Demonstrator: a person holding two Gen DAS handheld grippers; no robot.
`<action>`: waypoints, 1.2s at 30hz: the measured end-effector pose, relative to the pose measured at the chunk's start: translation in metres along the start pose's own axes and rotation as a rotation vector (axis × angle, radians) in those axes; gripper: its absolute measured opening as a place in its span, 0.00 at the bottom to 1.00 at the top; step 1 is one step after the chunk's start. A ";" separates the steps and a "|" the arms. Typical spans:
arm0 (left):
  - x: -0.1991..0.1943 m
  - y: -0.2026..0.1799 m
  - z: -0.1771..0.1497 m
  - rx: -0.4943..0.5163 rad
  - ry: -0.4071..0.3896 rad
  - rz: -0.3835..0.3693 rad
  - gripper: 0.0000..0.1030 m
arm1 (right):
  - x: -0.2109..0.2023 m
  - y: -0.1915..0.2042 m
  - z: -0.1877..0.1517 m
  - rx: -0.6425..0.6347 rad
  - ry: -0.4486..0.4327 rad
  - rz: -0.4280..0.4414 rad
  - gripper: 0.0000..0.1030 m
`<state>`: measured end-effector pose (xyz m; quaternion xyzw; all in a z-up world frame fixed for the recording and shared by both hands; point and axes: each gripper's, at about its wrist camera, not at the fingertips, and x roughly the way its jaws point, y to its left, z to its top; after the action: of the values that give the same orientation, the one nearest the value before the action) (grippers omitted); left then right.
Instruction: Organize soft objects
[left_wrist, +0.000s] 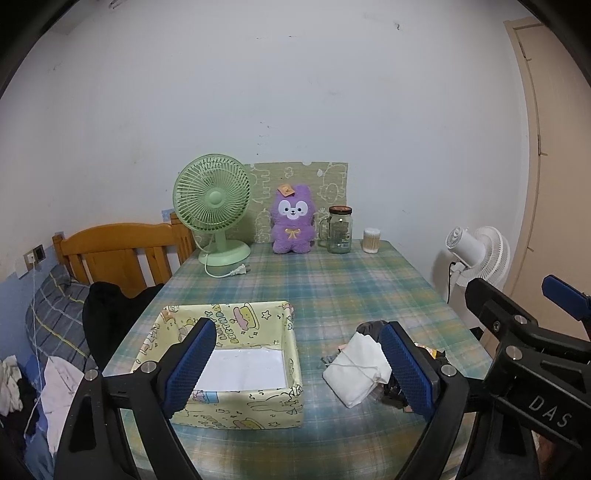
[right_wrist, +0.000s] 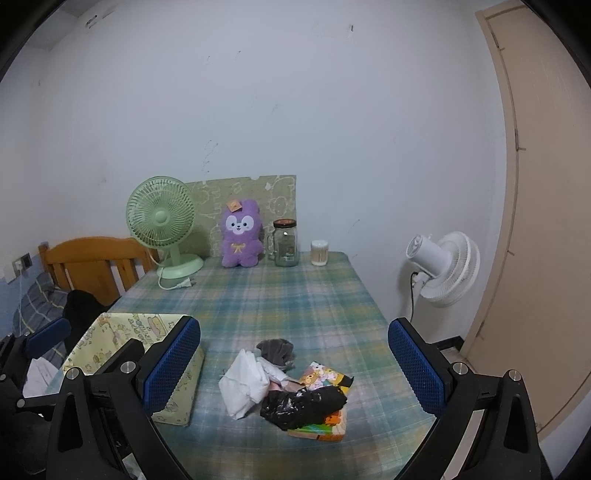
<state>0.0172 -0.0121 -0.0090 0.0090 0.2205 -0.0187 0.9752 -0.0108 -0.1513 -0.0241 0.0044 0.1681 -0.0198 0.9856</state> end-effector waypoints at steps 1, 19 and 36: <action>0.000 0.000 0.000 0.001 -0.001 0.000 0.89 | 0.001 0.000 0.000 0.002 0.002 0.001 1.00; 0.001 -0.003 0.002 -0.008 0.000 -0.013 0.89 | 0.005 -0.001 0.002 0.007 0.011 0.014 1.00; -0.003 -0.003 0.002 -0.006 -0.016 -0.018 0.89 | -0.001 -0.001 0.004 0.009 0.007 0.028 1.00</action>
<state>0.0154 -0.0150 -0.0058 0.0040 0.2130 -0.0268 0.9767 -0.0107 -0.1527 -0.0203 0.0112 0.1713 -0.0065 0.9851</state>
